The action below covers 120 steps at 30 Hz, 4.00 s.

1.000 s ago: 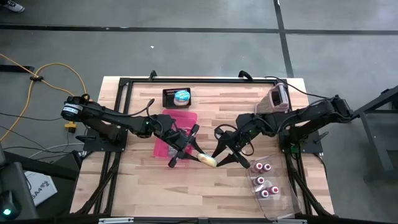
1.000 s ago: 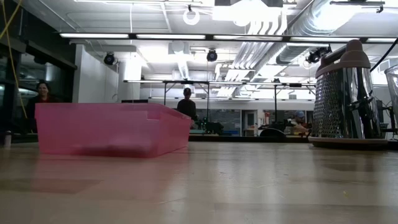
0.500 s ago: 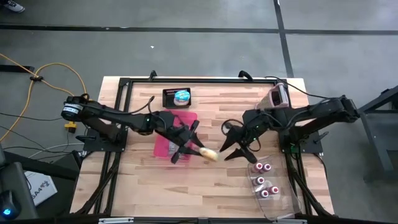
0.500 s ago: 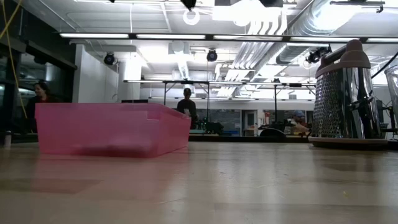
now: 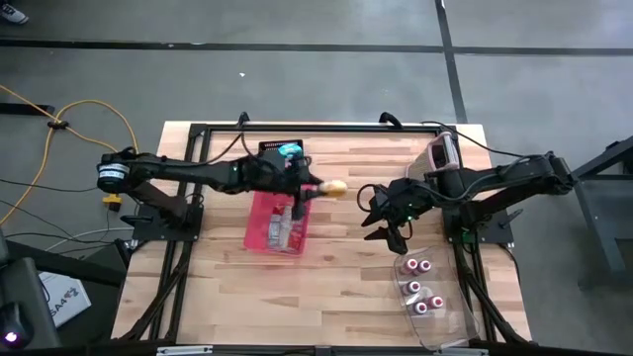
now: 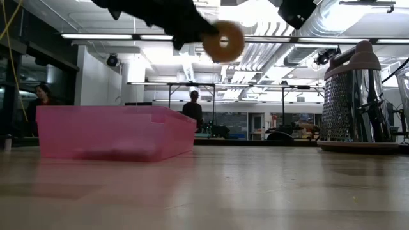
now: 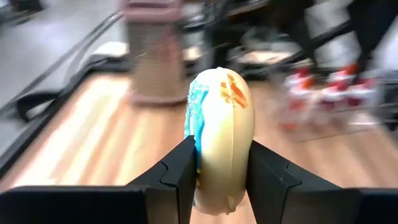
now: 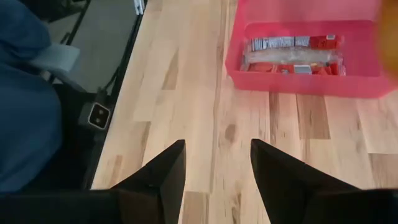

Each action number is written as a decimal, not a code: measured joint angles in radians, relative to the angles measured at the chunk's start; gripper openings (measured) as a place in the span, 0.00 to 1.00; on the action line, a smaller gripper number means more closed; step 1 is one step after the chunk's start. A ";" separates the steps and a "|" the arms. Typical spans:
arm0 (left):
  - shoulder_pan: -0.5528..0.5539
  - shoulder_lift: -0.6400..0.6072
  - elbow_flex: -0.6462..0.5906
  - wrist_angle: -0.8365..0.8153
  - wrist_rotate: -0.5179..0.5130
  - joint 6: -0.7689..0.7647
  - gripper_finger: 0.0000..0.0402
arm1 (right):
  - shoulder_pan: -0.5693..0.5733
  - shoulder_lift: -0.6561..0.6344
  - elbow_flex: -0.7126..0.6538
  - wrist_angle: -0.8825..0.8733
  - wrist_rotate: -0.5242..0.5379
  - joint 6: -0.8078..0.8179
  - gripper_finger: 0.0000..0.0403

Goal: Pick & Place Food Item
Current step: Put the blue donut into the black bin, then return to Home Position

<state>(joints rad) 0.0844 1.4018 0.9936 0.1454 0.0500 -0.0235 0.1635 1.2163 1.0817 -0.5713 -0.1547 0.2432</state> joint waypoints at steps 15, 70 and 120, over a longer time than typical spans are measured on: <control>0.207 -0.001 0.000 -0.275 -0.423 -0.067 0.28 | 0.000 0.018 -0.056 0.035 0.017 0.018 0.41; 0.264 0.151 0.001 -0.670 -0.669 -0.546 0.42 | 0.000 0.066 -0.069 0.057 0.018 0.014 0.41; -0.004 0.053 0.138 -0.541 -0.654 -0.148 0.46 | 0.000 0.066 -0.069 0.068 0.052 0.014 0.41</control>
<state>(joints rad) 0.0802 1.4551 1.1316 -0.3957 -0.6037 -0.1719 0.1635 1.2819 1.0130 -0.5034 -0.1024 0.2573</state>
